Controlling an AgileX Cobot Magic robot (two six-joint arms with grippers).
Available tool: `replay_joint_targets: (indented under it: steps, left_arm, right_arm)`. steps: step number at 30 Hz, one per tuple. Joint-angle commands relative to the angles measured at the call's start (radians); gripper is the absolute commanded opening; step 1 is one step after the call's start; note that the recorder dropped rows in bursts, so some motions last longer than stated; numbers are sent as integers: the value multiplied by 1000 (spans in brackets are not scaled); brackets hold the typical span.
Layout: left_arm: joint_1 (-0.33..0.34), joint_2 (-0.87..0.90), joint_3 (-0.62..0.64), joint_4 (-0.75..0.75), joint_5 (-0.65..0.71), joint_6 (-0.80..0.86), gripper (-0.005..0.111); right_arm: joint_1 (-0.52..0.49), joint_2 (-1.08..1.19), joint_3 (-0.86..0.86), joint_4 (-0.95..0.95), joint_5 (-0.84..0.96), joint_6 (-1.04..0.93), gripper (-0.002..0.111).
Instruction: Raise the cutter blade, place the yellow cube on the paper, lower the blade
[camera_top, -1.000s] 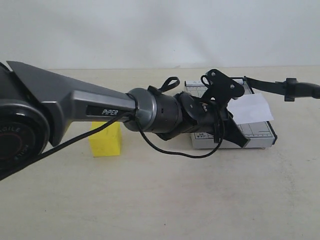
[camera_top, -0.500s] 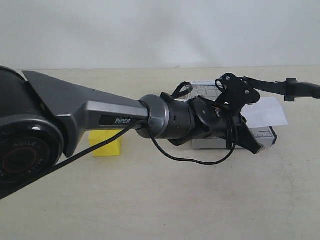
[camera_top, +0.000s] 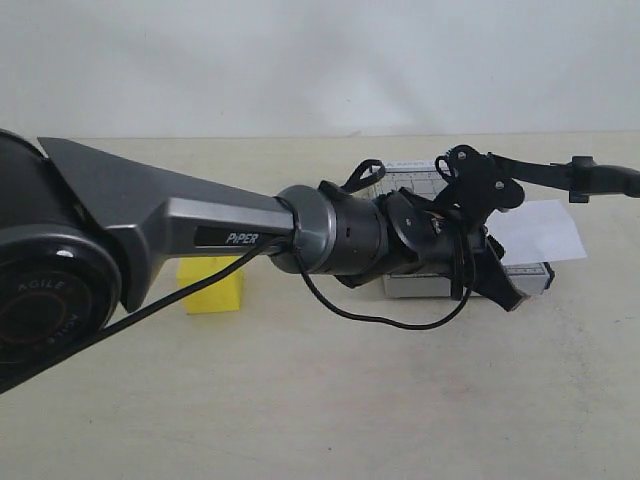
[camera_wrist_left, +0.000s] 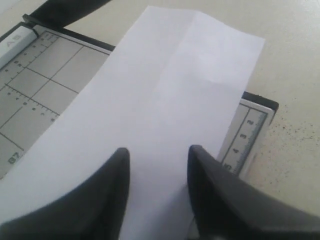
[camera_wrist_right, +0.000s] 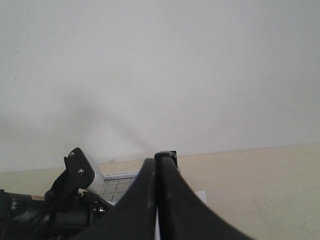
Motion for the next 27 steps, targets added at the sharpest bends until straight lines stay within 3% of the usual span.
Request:
replay_joint_targets:
  steps: [1, 10, 18, 27]
  left_arm:
    - [-4, -32, 13, 5, 37, 4, 50]
    - [4, -111, 13, 63, -31, 31, 51]
    - [33, -174, 25, 63, 109, 26, 51]
    - [133, -346, 219, 71, 120, -117, 49]
  right_arm:
    - [3, -3, 0, -5, -13, 0, 0]
    - [3, -3, 0, -5, -13, 0, 0]
    - [3, -3, 0, -5, -13, 0, 0]
    - [3, -3, 0, -5, -13, 0, 0]
